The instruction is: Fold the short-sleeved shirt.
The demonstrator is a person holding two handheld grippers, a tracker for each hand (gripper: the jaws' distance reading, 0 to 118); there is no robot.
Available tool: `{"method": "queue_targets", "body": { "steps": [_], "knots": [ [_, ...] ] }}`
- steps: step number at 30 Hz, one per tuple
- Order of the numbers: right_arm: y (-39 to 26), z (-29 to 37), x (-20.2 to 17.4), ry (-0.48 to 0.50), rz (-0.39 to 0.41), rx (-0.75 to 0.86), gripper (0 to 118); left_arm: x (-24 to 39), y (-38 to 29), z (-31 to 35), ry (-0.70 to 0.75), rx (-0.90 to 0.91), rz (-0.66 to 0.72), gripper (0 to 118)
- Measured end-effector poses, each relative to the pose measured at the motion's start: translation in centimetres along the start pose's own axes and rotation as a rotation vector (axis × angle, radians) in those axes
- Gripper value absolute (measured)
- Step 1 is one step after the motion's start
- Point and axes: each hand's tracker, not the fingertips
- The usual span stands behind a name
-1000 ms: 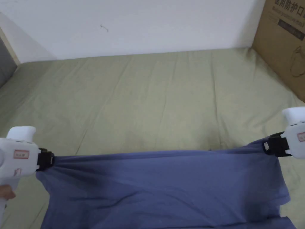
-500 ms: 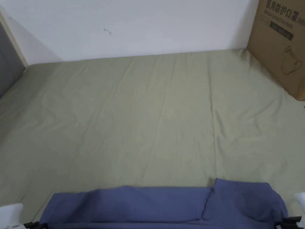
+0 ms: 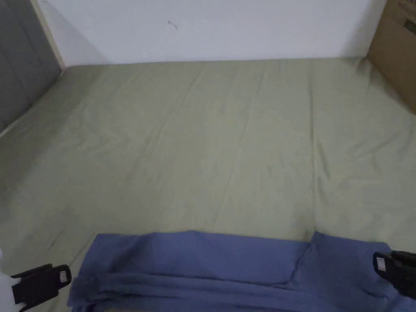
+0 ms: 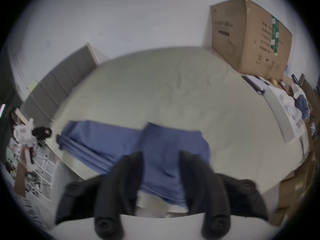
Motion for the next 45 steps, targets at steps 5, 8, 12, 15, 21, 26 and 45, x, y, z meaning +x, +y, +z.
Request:
{"method": "queue_targets", "body": {
  "steps": [5, 8, 12, 15, 21, 26, 45],
  "knots": [
    [-0.1, -3.4, -5.4, 0.056, -0.003, 0.036, 0, -1.9, -1.9, -1.6, -0.048, -0.035, 0.078, 1],
    [-0.8, -5.8, -7.7, 0.159, -0.014, -0.011, 0, -3.3, -2.5, -2.4, -0.13, -0.051, 0.147, 1],
    [-1.6, -7.5, -10.3, 0.183, 0.047, -0.09, 0, -6.4, -2.6, -4.4, -0.246, -0.077, 0.313, 56],
    [-1.9, -8.1, -11.1, 0.186, 0.062, -0.122, 0, -5.3, -2.5, -4.4, -0.296, -0.098, 0.359, 111],
    [-1.9, -8.8, -10.4, 0.185, 0.006, -0.162, 0, -6.7, -2.0, -6.9, -0.465, -0.09, 0.462, 111],
    [-1.9, -9.4, -10.6, 0.175, -0.003, -0.18, 0, -5.1, -1.1, -9.3, -0.548, -0.167, 0.406, 109],
    [-2.5, -6.7, -5.6, 0.163, -0.103, -0.136, 0, 1.3, 3.0, -4.4, -0.405, -0.1, 0.285, 5]
  ]
}}
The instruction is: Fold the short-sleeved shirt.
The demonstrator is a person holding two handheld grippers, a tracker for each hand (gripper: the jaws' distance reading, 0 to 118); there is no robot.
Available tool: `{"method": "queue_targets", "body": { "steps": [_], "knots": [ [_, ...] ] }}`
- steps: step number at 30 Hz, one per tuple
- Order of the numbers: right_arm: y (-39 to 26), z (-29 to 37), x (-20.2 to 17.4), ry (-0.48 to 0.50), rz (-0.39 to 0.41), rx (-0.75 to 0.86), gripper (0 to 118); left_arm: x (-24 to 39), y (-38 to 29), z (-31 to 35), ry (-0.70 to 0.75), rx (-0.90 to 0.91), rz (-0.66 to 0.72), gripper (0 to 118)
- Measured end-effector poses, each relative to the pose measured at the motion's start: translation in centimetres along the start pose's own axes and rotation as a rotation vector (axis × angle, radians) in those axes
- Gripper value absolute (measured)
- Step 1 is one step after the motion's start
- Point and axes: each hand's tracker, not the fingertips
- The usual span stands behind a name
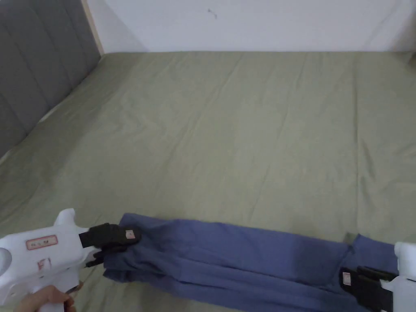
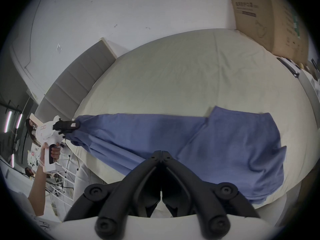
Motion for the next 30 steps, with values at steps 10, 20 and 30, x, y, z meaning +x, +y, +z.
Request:
{"method": "queue_targets", "body": {
  "steps": [10, 20, 30],
  "knots": [
    [-1.1, 3.8, 4.8, -0.034, -0.105, 0.079, 0, 16.6, -4.0, -5.4, -0.08, -0.128, -0.355, 6],
    [-2.3, 7.0, 8.1, -0.082, -0.184, 0.137, 0, 21.5, -14.5, -21.7, 0.009, -0.499, -0.615, 6],
    [-3.5, 6.8, 9.3, -0.09, -0.222, 0.122, 0, 20.8, -13.1, -20.4, 0.013, -0.455, -0.57, 94]
  ]
}}
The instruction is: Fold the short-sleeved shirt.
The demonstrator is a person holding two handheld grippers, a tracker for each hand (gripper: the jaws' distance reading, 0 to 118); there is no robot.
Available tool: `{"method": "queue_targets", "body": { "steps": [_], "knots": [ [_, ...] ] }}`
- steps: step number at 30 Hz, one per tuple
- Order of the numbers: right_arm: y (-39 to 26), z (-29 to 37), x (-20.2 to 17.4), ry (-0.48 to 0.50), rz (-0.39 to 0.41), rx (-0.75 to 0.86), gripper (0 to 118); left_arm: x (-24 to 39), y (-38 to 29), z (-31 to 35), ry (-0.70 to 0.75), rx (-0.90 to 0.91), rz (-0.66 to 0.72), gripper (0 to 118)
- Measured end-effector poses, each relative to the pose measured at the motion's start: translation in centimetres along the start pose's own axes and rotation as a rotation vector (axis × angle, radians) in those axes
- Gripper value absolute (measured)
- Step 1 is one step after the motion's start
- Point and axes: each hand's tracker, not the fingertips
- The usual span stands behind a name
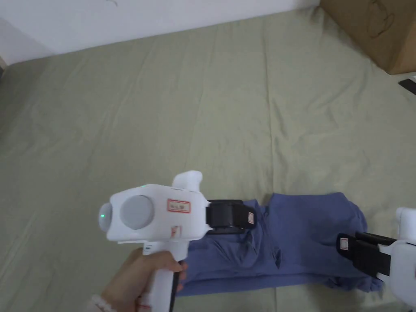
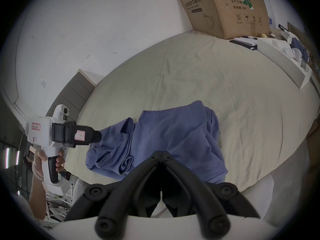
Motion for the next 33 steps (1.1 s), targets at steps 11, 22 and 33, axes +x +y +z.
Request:
{"method": "queue_targets", "body": {
  "steps": [11, 22, 33],
  "knots": [
    [0.5, 0.2, -0.2, 0.02, 0.016, 0.022, 0, -4.5, -0.9, 2.7, 0.047, 0.07, 0.173, 4],
    [-0.3, 0.1, 0.3, 0.016, -0.002, 0.005, 0, 0.4, -4.0, -7.2, -0.029, -0.212, 0.053, 4],
    [0.4, 0.7, -1.7, 0.035, 0.049, 0.022, 0, 0.9, -2.9, -2.4, -0.116, -0.094, 0.022, 4]
  ]
}}
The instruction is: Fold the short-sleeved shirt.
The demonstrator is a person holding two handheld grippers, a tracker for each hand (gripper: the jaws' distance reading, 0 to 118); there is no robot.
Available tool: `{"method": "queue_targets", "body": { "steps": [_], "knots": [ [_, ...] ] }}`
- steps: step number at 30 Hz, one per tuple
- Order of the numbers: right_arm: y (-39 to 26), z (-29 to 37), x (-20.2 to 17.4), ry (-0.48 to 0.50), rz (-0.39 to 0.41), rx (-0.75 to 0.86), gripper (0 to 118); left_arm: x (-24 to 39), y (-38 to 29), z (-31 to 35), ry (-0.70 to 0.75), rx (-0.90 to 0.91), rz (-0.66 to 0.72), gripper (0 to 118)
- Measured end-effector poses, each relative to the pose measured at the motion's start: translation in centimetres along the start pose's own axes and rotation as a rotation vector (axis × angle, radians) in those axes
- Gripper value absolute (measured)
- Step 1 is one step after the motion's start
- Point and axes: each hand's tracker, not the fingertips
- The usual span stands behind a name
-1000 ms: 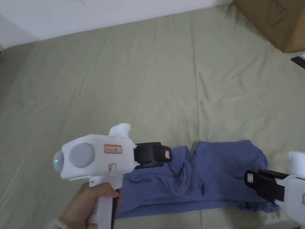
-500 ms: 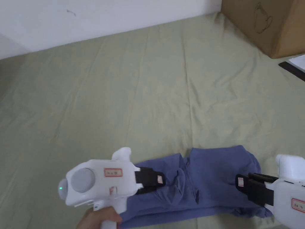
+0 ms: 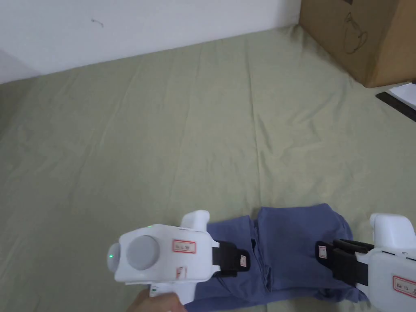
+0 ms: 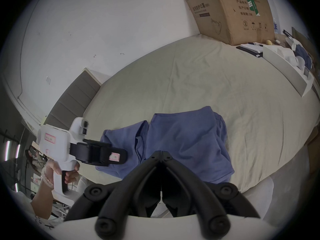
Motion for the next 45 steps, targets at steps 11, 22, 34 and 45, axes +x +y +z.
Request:
{"method": "queue_targets", "body": {
  "steps": [11, 22, 34, 45],
  "knots": [
    [0.0, -1.9, -2.5, 0.022, 0.048, -0.052, 0, -12.4, -2.6, 12.1, -0.005, 0.239, 0.337, 101],
    [0.4, -3.2, -6.0, 0.042, 0.124, -0.093, 0, -17.5, -3.5, 7.5, -0.196, 0.169, 0.389, 101],
    [0.5, -3.0, -7.2, 0.009, 0.191, -0.122, 0, -18.4, -4.3, 8.4, -0.216, 0.14, 0.471, 7],
    [0.7, -2.4, -7.0, 0.046, 0.141, -0.085, 0, -22.8, -6.9, 20.3, 0.031, 0.264, 0.498, 7]
  ]
}}
